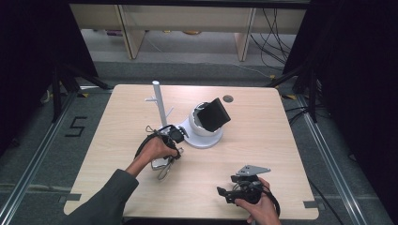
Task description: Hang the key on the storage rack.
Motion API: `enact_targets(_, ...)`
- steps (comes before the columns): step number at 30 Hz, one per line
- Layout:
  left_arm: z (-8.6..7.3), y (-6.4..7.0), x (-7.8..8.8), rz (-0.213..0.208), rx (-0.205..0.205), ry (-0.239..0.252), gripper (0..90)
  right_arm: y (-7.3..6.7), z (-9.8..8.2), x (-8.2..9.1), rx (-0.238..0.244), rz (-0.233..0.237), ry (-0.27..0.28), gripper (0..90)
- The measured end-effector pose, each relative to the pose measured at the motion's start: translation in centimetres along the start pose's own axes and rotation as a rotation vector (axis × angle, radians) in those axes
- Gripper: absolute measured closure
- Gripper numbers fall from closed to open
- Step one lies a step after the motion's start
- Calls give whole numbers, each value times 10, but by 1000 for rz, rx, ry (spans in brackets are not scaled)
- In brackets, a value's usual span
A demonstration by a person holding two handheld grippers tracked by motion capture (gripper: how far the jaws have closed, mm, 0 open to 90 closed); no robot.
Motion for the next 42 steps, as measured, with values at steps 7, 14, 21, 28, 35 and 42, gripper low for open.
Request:
enact_targets(7,5,5,-1,8,-66,-59,739,-1,0,-1,-2,9,-1,261)
enact_targets(14,9,9,-1,14,-115,-99,740,-1,-1,-3,9,17,-2,261)
enact_targets(21,11,5,-2,-12,-154,-107,664,-2,-1,-3,7,7,-3,262)
enact_targets(28,13,5,-2,-43,-197,-126,735,-3,-1,-4,7,21,-20,263)
enact_targets(35,13,5,-2,-49,-215,-131,746,-3,-2,-4,3,16,-21,263)
enact_targets(42,9,7,-1,-56,-211,-122,751,-1,-2,-5,11,11,-5,264)
Point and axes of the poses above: each handheld gripper's, and its own axes: x roughly backward along the jaws, z roughly out of its top, y roughly to its right, the point moved 3 cm from there along -x, roughly forward along the jaws, and after that the axes turned 1 degree about -x, right-handed, at the moved point
